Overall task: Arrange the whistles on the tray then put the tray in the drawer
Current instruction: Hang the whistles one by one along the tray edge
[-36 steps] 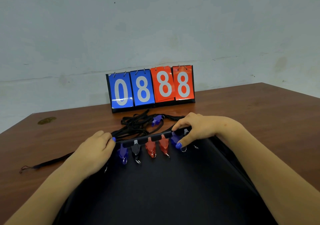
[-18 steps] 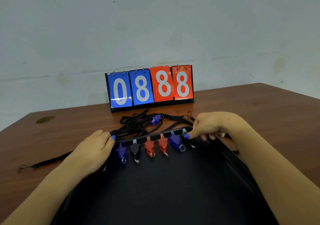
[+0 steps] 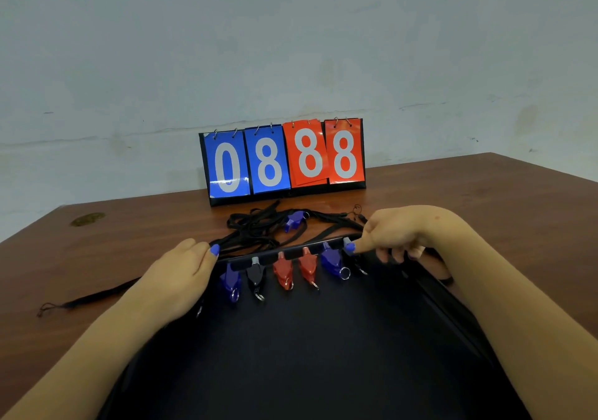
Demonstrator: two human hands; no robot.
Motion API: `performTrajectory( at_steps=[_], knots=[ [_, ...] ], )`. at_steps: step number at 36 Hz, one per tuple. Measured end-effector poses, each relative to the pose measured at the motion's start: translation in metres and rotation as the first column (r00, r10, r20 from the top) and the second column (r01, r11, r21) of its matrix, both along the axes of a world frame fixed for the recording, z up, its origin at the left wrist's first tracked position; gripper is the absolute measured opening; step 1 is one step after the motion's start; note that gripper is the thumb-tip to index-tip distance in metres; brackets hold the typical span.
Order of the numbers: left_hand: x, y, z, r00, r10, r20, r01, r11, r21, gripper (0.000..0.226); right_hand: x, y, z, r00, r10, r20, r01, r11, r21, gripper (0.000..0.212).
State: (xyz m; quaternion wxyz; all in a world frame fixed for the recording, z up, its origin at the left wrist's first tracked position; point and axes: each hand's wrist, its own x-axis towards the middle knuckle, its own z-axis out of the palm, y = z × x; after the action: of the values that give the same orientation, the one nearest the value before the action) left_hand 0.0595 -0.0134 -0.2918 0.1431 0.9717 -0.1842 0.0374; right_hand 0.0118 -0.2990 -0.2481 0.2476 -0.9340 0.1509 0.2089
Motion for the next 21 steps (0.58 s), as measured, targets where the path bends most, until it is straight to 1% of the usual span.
performTrajectory(
  at_steps=[3,5,7,10,13,15,18,21],
  knots=[
    [0.0,0.0,0.0,1.0,-0.002,0.0,0.002,1.0,0.01,0.035,0.001,0.0,0.002,0.995,-0.079,0.069,0.077,0.996,0.034,0.055],
    [0.0,0.0,0.001,1.0,-0.002,0.002,0.002,1.0,0.006,0.036,0.002,0.001,0.002,0.982,-0.109,0.155,0.112,0.994,-0.007,0.056],
    [-0.001,0.0,0.001,1.0,-0.005,-0.001,0.005,1.0,0.001,0.036,0.004,0.002,0.001,0.963,-0.118,0.241,0.14,0.987,-0.075,0.052],
    [-0.001,0.003,0.001,1.0,0.001,0.02,-0.001,1.0,-0.002,0.037,0.011,0.008,-0.006,0.923,-0.113,0.369,0.155,0.984,-0.086,0.042],
    [-0.002,0.003,0.0,0.999,-0.008,0.053,0.008,1.0,0.0,0.036,0.026,0.02,-0.011,0.873,-0.012,0.488,0.103,0.982,-0.16,0.033],
    [-0.002,0.002,-0.003,0.998,-0.026,0.051,0.025,1.0,0.012,0.035,0.035,0.029,-0.011,0.857,0.065,0.511,0.052,0.976,-0.212,0.032],
    [0.0,0.002,-0.006,0.998,-0.02,0.053,0.02,1.0,0.007,0.034,0.047,0.043,-0.009,0.848,0.177,0.499,-0.02,0.953,-0.304,0.035],
    [0.003,0.002,-0.007,0.999,-0.004,0.051,0.003,1.0,0.009,0.031,0.06,0.057,-0.014,0.85,0.283,0.444,-0.052,0.884,-0.465,0.037]
  ],
)
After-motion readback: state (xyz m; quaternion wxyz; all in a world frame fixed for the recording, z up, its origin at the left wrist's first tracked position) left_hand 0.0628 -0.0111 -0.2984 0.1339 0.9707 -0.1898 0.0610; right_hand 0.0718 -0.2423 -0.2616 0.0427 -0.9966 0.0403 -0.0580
